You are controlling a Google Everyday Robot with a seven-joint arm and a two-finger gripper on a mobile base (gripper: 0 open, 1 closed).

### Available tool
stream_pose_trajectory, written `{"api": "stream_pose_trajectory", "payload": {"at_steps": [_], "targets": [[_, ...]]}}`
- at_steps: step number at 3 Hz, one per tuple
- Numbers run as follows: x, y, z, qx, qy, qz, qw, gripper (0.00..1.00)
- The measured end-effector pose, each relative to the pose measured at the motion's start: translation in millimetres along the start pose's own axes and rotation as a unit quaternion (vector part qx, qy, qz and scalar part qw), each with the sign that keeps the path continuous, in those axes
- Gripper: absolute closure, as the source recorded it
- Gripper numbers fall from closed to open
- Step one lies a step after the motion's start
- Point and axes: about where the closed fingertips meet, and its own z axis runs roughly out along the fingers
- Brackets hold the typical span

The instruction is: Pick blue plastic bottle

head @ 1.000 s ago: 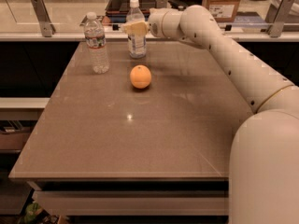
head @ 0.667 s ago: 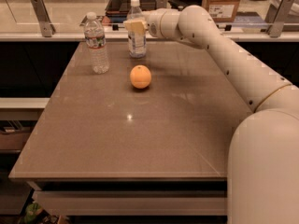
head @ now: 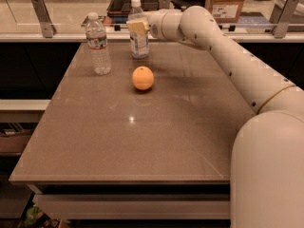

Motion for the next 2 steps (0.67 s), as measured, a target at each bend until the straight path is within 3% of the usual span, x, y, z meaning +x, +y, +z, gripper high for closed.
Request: {"api": "stream_pose_trajectory", "payload": {"at_steps": [1, 2], "targets": [[0.6, 2.0, 1.9, -0.002, 0.000, 0.000, 1.0000, 1.00], [0.6, 2.1, 2.0, -0.002, 0.000, 0.000, 1.0000, 1.00]]}}
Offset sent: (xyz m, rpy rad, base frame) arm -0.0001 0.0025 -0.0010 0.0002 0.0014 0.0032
